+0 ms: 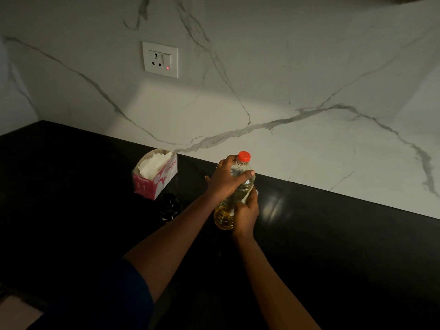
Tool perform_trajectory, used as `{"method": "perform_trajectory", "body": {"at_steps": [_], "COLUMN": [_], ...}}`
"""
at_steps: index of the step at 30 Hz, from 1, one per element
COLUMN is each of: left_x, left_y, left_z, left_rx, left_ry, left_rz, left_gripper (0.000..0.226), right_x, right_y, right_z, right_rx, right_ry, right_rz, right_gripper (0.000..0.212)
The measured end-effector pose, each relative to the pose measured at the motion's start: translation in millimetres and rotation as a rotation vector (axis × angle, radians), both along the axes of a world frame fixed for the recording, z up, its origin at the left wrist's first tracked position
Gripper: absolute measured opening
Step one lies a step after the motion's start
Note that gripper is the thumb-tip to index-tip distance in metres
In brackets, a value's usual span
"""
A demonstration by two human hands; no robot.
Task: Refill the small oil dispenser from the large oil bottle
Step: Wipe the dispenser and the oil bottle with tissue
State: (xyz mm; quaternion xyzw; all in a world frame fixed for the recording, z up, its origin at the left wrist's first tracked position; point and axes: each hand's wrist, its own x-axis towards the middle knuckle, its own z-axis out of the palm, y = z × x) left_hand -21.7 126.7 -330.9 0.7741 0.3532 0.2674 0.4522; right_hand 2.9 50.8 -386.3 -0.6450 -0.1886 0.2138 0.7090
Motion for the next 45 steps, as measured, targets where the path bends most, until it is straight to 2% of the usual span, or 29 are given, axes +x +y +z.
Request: {"method": "perform_trajectory", "body": {"at_steps": [6, 11, 15, 21, 23, 28, 33, 37, 41, 45], "left_x": [1, 2, 3, 2, 2, -1, -2, 1, -1, -4], "left_y": [5, 8, 4, 6, 8, 8, 6, 2, 0, 1], "left_z": [-3, -6, -5, -8, -9, -7, -6, -5, -5, -7], "left_rx": [0.013, 0.017, 0.067, 0.096, 0.117, 0.152, 0.153, 0.136, 0.138, 0.165], "left_ry": [0.078, 0.075, 0.114, 0.065, 0.054, 0.059, 0.074, 0.071, 0.053, 0.054], "left_rz": [0.001, -0.013, 0.044, 0.068, 0.070, 0.069, 0.055, 0.011, -0.001, -0.003], "left_gripper": [0.067, 0.065, 0.066, 0.067, 0.067, 0.066, 0.065, 0.059, 0.057, 0.055], "right_x": [18, -2, -8, 12, 21, 17, 14, 25, 40, 47], "right_y": [5, -5, -8, 1, 4, -1, -9, -2, 8, 12], "right_z": [25, 12, -3, 14, 20, 28, 23, 34, 42, 36], "right_rx": [0.077, 0.079, 0.066, 0.132, 0.149, 0.211, 0.250, 0.148, 0.036, 0.013], "right_ry": [-0.090, -0.205, -0.169, -0.047, -0.038, -0.161, -0.234, -0.284, -0.401, -0.310], "right_rz": [0.007, 0.011, 0.005, 0.008, 0.023, -0.018, -0.050, -0.008, 0.082, 0.137], "right_gripper": [0.050, 0.060, 0.070, 0.046, 0.045, 0.032, 0.035, 0.025, 0.028, 0.031]}}
